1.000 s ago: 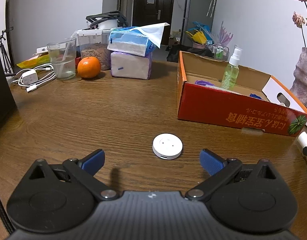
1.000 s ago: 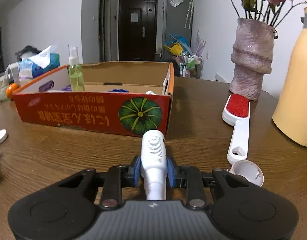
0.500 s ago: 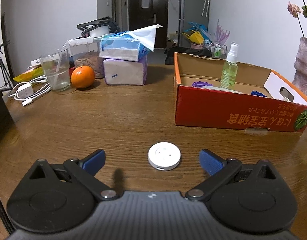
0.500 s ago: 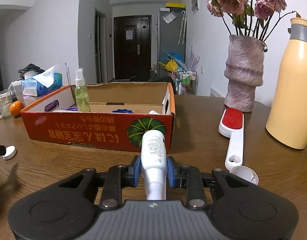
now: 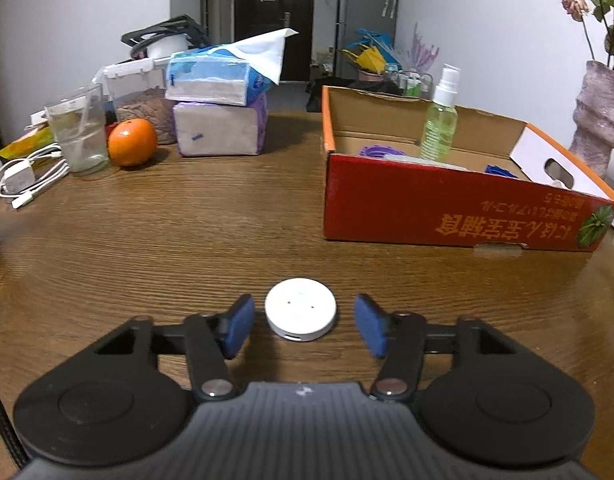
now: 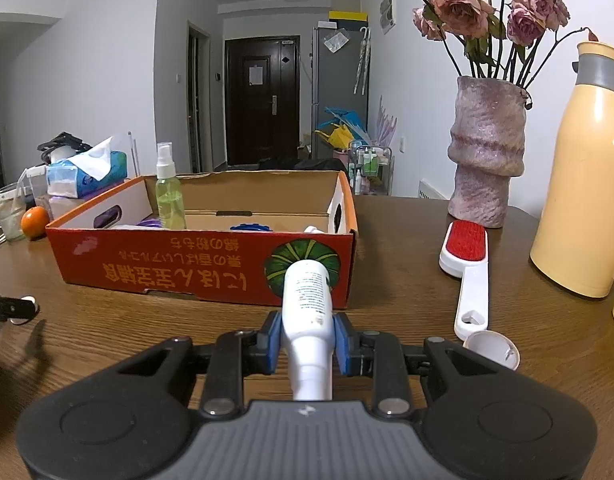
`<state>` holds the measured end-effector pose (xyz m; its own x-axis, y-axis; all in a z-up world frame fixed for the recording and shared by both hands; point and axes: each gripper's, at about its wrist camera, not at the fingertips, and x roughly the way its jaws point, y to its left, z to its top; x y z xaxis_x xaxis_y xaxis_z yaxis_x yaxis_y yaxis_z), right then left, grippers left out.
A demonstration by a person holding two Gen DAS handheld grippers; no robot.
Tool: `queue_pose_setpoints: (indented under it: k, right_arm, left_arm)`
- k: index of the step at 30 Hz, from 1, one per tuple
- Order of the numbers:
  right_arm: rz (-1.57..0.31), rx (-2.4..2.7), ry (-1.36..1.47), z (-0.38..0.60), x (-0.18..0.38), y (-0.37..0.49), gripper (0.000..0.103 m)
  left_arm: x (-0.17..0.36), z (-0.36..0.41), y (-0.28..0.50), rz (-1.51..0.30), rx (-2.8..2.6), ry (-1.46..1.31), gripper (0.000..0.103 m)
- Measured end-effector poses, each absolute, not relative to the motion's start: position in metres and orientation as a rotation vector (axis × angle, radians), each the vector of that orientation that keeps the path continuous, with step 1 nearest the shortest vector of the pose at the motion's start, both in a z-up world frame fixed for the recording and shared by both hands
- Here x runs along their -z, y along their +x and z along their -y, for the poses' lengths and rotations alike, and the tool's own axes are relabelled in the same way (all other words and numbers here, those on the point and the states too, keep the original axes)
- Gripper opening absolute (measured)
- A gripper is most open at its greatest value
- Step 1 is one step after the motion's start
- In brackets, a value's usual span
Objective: Organize rigid objects
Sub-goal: 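Grasp the white tube with the right tool, then grasp the white disc with the left tool while the right tool holds the tube, then carry the white disc and white tube over the cardboard box with both tools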
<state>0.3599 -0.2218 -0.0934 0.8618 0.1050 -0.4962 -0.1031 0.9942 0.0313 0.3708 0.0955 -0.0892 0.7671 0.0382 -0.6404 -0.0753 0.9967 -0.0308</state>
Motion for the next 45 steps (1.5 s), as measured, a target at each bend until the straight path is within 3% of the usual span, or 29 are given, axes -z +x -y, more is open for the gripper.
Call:
queue_pose_setpoints:
  k: [4, 45]
  right_arm:
    - [-0.517, -0.117, 0.001, 0.217, 0.093, 0.357, 0.027]
    - [-0.439, -0.198, 0.073, 0.180, 0.069, 0.340, 0.027]
  left_arm:
    - [0.090, -0.096, 0.372, -0.708, -0.044, -0.068, 0.040]
    - [0.047, -0.050, 0.348, -0.545, 0.020, -0.088, 0.039]
